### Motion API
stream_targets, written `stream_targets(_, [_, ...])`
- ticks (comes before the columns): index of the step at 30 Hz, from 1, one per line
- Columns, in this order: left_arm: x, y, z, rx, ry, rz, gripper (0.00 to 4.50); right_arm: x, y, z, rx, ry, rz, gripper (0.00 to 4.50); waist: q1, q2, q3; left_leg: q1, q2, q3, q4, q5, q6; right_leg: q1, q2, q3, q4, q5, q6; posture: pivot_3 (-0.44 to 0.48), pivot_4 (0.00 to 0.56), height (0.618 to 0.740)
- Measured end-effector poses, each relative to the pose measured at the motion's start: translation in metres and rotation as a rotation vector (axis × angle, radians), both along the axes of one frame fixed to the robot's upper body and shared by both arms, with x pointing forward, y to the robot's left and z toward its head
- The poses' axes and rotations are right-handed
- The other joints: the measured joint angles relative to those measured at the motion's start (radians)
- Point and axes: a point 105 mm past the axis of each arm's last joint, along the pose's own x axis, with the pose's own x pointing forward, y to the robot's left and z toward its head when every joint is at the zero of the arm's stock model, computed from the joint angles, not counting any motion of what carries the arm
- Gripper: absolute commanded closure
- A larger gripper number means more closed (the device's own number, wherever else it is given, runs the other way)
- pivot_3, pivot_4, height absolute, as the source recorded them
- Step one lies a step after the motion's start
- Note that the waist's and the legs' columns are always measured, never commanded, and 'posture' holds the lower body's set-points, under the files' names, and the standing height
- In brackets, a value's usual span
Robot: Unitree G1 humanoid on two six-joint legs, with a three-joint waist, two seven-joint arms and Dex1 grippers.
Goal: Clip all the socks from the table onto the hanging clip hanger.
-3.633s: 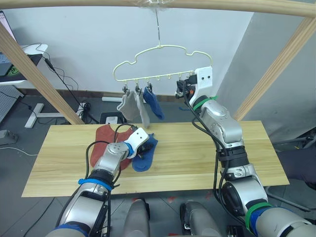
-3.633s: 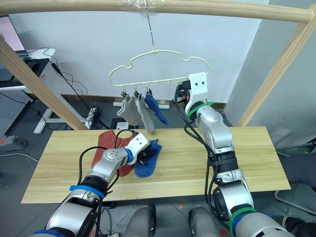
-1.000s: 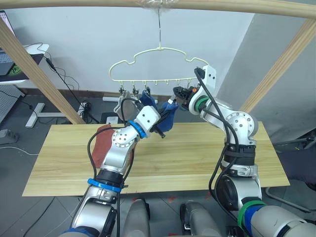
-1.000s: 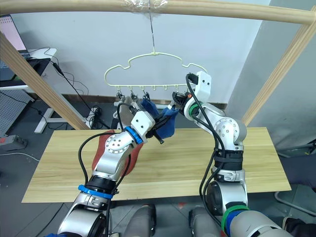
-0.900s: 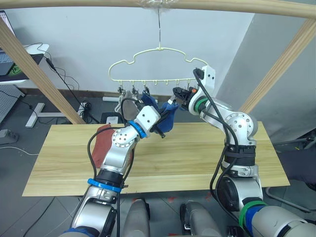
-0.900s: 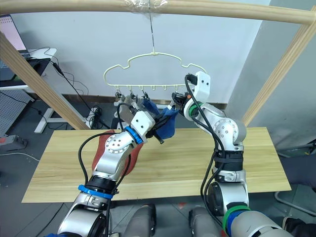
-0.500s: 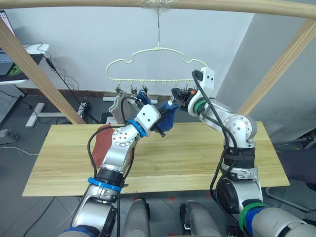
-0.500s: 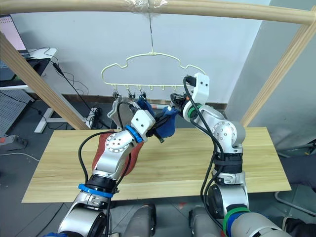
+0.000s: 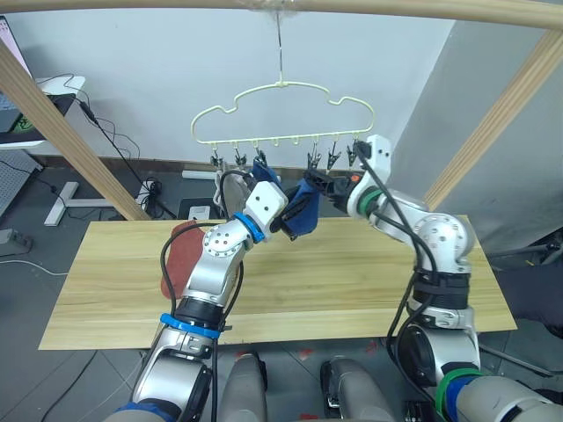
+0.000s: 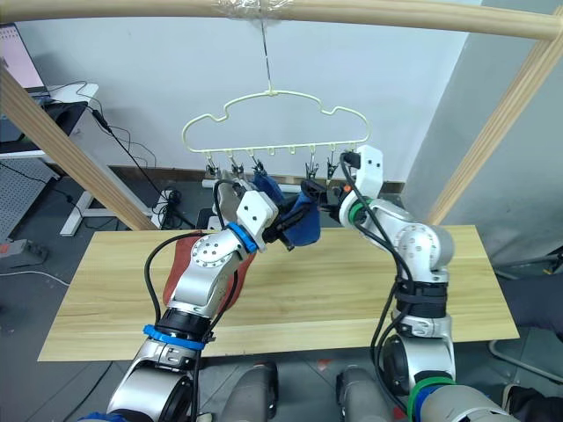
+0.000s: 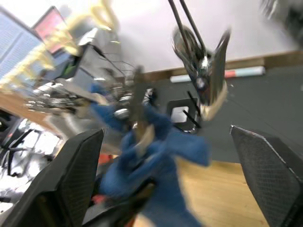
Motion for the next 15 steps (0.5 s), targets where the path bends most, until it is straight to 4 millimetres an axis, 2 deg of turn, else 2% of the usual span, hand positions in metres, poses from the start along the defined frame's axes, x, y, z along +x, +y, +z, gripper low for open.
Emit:
stream_targets(4, [0.000, 0.004, -0.004, 0.003, 0.043, -0.016, 1.29, -0.015, -0.014, 0.015, 0.048, -0.031, 0.041, 0.00, -0.006, 0.000, 0.000, 0.000, 0.000, -0.001, 0.000, 0.000, 0.000, 0.000, 0.001, 0.000, 0.000, 0.000, 0.000, -0.016, 0.220, 0.740])
stream_targets(8, [0.000, 0.012, -0.005, -0.017, 0.083, -0.023, 0.09, -0.028, -0.018, 0.023, 0.071, -0.074, 0.072, 0.00, -0.021, 0.000, 0.000, 0.000, 0.000, -0.001, 0.000, 0.000, 0.000, 0.000, 0.001, 0.000, 0.000, 0.000, 0.000, -0.020, 0.222, 0.740])
stream_targets(12, [-0.004, 0.032, -0.004, -0.028, 0.126, -0.021, 0.01, -0.035, -0.031, 0.011, -0.046, -0.123, 0.035, 0.00, -0.027, 0.000, 0.000, 0.000, 0.000, -0.001, 0.000, 0.000, 0.000, 0.000, 0.001, 0.000, 0.000, 0.000, 0.000, -0.020, 0.226, 0.740])
stream_targets(15, [-0.016, 0.050, -0.006, -0.037, 0.193, -0.042, 0.01, -0.035, -0.026, 0.003, -0.151, -0.198, 0.017, 0.00, -0.042, 0.001, 0.000, 0.000, 0.001, -0.001, 0.000, 0.000, 0.000, -0.001, 0.002, 0.001, 0.001, -0.002, 0.004, -0.015, 0.230, 0.740])
